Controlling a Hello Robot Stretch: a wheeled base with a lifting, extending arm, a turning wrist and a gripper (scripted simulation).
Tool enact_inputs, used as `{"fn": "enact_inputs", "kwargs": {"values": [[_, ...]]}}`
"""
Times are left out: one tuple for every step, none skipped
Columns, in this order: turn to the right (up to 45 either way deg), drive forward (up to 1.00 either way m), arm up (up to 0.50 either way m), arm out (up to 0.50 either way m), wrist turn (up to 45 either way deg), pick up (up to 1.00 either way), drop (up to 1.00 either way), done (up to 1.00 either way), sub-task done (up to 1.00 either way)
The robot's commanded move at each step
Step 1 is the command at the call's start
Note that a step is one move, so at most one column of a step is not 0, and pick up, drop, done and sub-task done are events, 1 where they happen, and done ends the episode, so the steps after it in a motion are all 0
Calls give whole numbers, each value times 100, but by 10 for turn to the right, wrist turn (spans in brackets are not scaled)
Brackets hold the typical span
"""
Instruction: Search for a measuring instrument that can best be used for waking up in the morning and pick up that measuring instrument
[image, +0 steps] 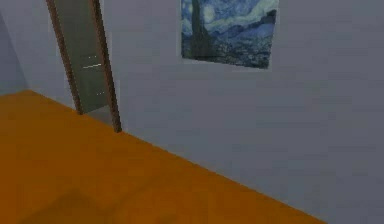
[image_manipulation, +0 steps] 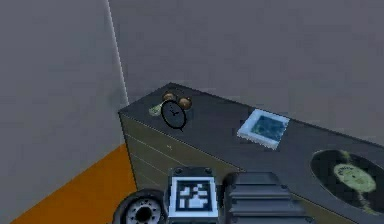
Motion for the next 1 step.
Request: {"fn": "enact_inputs", "kwargs": {"values": [[0, 0, 0, 48, 0, 0, 0, 0, 0]]}}
